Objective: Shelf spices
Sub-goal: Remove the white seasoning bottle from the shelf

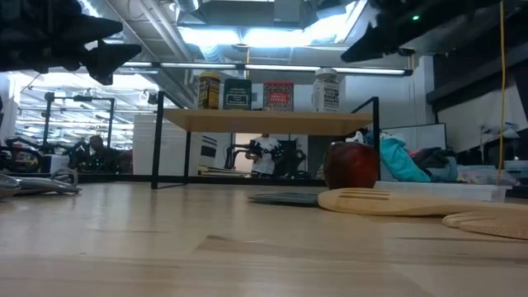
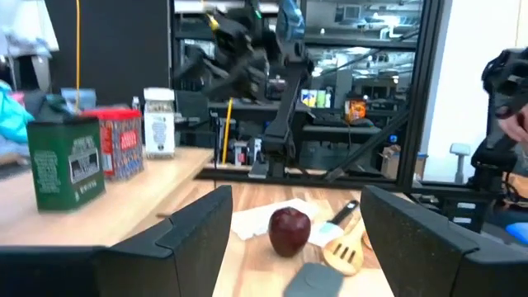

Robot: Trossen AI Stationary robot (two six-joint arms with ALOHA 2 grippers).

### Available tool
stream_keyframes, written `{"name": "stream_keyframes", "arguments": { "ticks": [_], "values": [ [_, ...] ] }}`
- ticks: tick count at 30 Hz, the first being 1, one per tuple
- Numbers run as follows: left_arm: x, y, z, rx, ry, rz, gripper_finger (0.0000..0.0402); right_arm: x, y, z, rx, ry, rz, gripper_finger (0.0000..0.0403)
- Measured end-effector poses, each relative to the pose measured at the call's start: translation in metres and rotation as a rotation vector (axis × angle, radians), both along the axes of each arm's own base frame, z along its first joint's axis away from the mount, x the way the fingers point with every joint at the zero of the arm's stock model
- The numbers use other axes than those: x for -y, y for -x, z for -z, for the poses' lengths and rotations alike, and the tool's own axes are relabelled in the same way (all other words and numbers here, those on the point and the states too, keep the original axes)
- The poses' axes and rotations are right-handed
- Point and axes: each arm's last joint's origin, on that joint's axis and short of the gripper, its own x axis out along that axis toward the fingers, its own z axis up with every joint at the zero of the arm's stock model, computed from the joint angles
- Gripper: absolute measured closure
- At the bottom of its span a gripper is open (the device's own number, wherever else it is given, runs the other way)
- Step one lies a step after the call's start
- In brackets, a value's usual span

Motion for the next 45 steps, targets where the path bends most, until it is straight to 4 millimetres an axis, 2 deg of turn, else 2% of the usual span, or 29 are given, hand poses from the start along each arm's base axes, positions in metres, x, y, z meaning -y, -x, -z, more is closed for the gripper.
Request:
{"name": "stream_keyframes", "arguments": {
  "ticks": [4,7,13,22,28,34,45],
  "values": [
    [0.0,0.0,0.002,-0.015,0.041,0.006,0.0141,0.023,-0.001,-0.009,-0.059,-0.076,0.007,0.0079],
    [0.0,0.0,0.003,-0.027,0.059,0.008,0.0141,0.036,0.0,-0.008,-0.06,-0.124,0.009,0.0079],
    [0.0,0.0,0.003,-0.024,0.063,0.008,0.0141,0.056,-0.009,0.011,-0.054,-0.286,-0.146,0.0079],
    [0.0,0.0,0.003,-0.023,0.082,0.011,0.0141,0.082,-0.046,0.049,-0.052,-0.32,-0.216,0.0079],
    [0.0,0.0,0.003,-0.026,0.084,0.011,0.0141,0.088,-0.053,0.064,-0.074,-0.35,-0.225,0.0086],
    [0.0,0.0,0.004,-0.034,0.077,0.01,0.0141,0.087,-0.053,0.063,-0.066,-0.353,-0.239,0.0148],
    [0.0,-0.001,0.005,-0.051,0.083,0.01,0.0141,0.087,-0.053,0.061,-0.032,-0.437,-0.198,0.0148]
  ]
}}
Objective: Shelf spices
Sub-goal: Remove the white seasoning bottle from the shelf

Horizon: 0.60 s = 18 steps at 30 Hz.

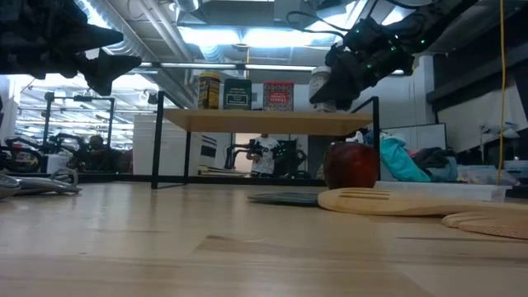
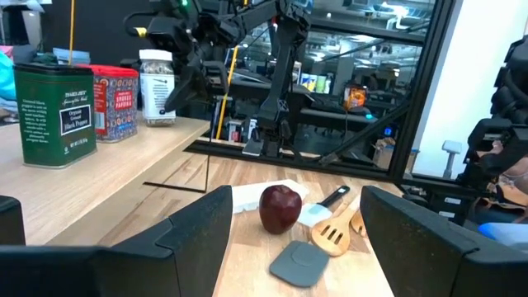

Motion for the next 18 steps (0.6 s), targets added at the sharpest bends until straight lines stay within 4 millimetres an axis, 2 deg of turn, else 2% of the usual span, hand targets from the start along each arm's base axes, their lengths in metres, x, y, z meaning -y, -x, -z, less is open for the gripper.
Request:
{"name": "stream_keyframes", "arguments": {
  "ticks": [4,9,14,18],
  "values": [
    [0.0,0.0,0.0,0.001,0.0,0.0,0.0141,-0.005,0.001,-0.006,0.018,-0.015,0.004,0.0148],
    [0.0,0.0,0.0,0.001,0.001,0.0,0.0141,-0.025,0.003,-0.028,0.083,0.032,-0.036,0.0148],
    [0.0,0.0,0.0,0.002,0.005,0.0,0.0141,-0.057,-0.001,-0.047,0.121,0.049,-0.038,0.0148],
    [0.0,0.0,0.0,0.003,0.031,0.003,0.0141,-0.096,-0.014,-0.05,0.124,0.046,-0.101,0.0148]
  ]
}}
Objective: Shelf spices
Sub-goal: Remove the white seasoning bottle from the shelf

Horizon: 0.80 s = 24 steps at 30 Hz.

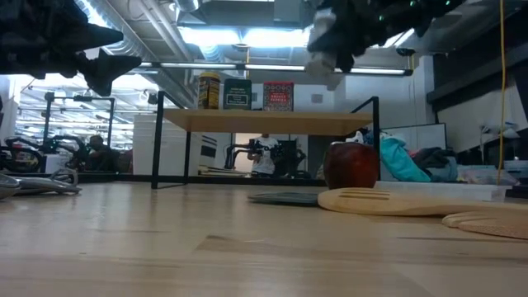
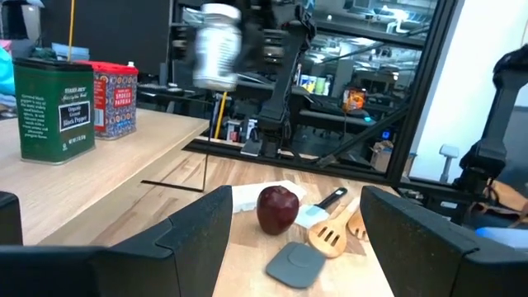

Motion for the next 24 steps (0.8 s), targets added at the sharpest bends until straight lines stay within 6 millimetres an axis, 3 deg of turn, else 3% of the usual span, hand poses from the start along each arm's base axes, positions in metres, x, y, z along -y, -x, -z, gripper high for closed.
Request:
{"name": "stream_keyframes", "arguments": {
  "ticks": [13,19,24],
  "values": [
    [0.0,0.0,0.006,-0.059,0.042,0.004,0.0141,-0.142,-0.029,0.01,0.07,0.07,0.068,0.0148],
    [0.0,0.0,0.006,-0.058,0.042,0.003,0.0141,-0.185,-0.049,0.044,0.082,0.076,0.122,0.0148],
    [0.0,0.0,0.005,-0.054,0.042,0.003,0.0141,-0.204,-0.074,0.088,0.101,0.032,0.152,0.0148]
  ]
}}
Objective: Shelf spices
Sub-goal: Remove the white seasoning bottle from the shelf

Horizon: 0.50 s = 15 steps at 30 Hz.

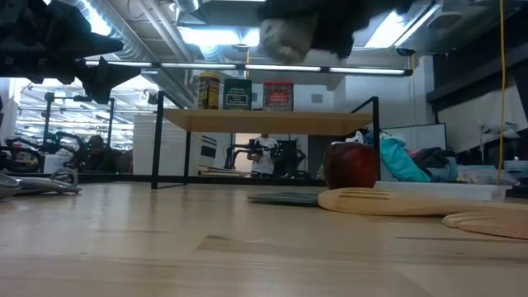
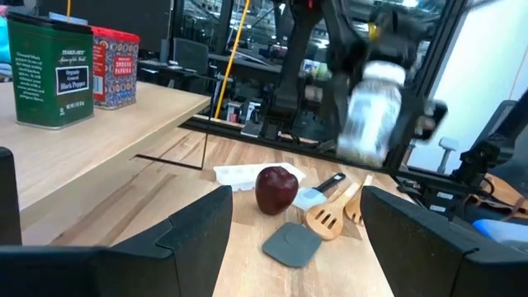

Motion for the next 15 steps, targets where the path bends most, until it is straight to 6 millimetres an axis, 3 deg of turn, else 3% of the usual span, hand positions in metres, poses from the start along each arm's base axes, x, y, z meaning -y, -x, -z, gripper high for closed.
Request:
{"name": "stream_keyframes", "arguments": {
  "ticks": [8,15],
  "values": [
    [0.0,0.0,0.0,-0.001,0.0,0.001,0.0141,-0.008,-0.025,0.064,0.057,-0.181,0.054,0.0148],
    [0.0,0.0,0.0,-0.004,0.0,0.0,0.0141,-0.01,-0.028,0.092,0.031,-0.261,0.086,0.0148]
  ]
}}
